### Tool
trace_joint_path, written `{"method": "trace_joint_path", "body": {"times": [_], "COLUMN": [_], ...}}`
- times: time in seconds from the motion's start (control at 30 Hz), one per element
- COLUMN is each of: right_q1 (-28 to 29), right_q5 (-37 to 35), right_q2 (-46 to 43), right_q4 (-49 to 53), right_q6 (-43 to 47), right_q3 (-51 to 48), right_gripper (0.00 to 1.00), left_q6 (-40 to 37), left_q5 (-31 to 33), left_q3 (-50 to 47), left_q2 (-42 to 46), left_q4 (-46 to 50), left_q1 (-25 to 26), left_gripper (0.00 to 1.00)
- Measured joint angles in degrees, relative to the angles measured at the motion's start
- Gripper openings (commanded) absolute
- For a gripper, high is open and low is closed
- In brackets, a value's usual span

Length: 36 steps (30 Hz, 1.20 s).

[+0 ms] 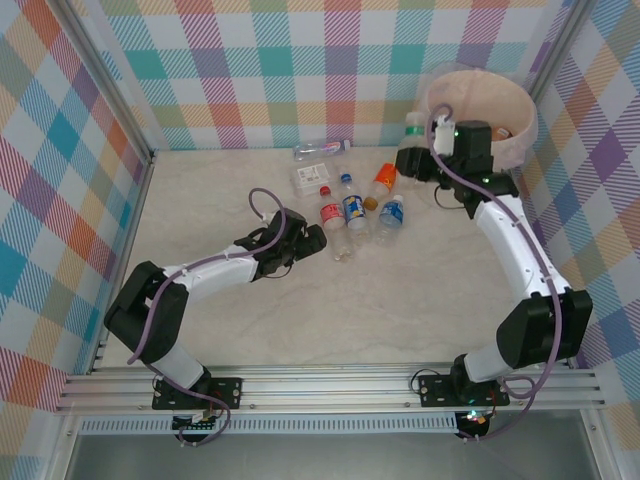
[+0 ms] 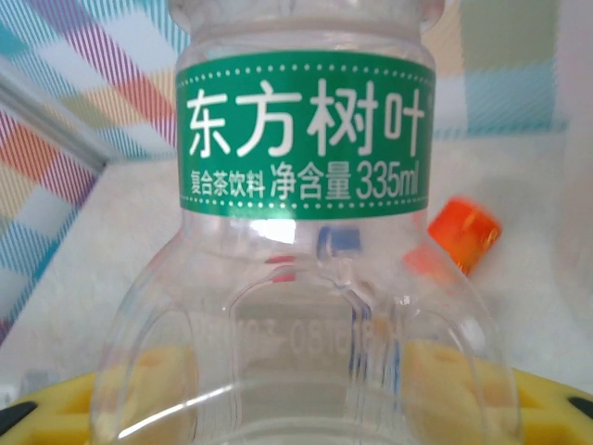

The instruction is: Put the plastic bottles in the bin

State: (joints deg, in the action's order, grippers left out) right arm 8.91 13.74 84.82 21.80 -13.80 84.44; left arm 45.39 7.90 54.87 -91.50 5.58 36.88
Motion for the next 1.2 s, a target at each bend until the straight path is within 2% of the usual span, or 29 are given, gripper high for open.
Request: {"method": "trace_joint_path", "body": {"times": [0.17, 0.37, 0.8, 0.9, 1.03, 1.2], "right_q1": [-3.1, -7.4, -12.8, -12.8, -12.8, -12.8], "right_q5": [-3.6, -8.0, -12.7, -11.4, -6.9, -2.0], "right_q2": [3.2, 12.9, 33.1, 36.0, 39.0, 39.3], "right_q4": [-0.7, 0.9, 13.5, 15.3, 16.7, 16.8], "right_q6": [-1.9, -3.7, -1.7, -1.3, -1.3, -1.9], "right_q3": [10.5, 24.5, 49.5, 53.0, 56.1, 56.2], "right_gripper": [0.49, 0.49, 0.55, 0.65, 0.85, 0.90], "left_q6": [-0.6, -1.3, -3.2, -3.5, -4.7, -6.1], "left_q5": [-1.2, -1.4, -1.9, -2.9, -5.6, -7.3], "left_q3": [0.0, 0.0, -0.4, -0.4, -0.4, 0.4], "left_q2": [0.2, 1.0, 3.1, 3.1, 3.1, 2.0], "left_q4": [-1.2, -1.2, -1.2, -1.4, -2.8, -2.9], "left_q1": [0.0, 0.0, 0.0, 0.0, 0.0, 0.4], "left_gripper": [1.00, 1.00, 1.00, 1.00, 1.00, 1.00]}}
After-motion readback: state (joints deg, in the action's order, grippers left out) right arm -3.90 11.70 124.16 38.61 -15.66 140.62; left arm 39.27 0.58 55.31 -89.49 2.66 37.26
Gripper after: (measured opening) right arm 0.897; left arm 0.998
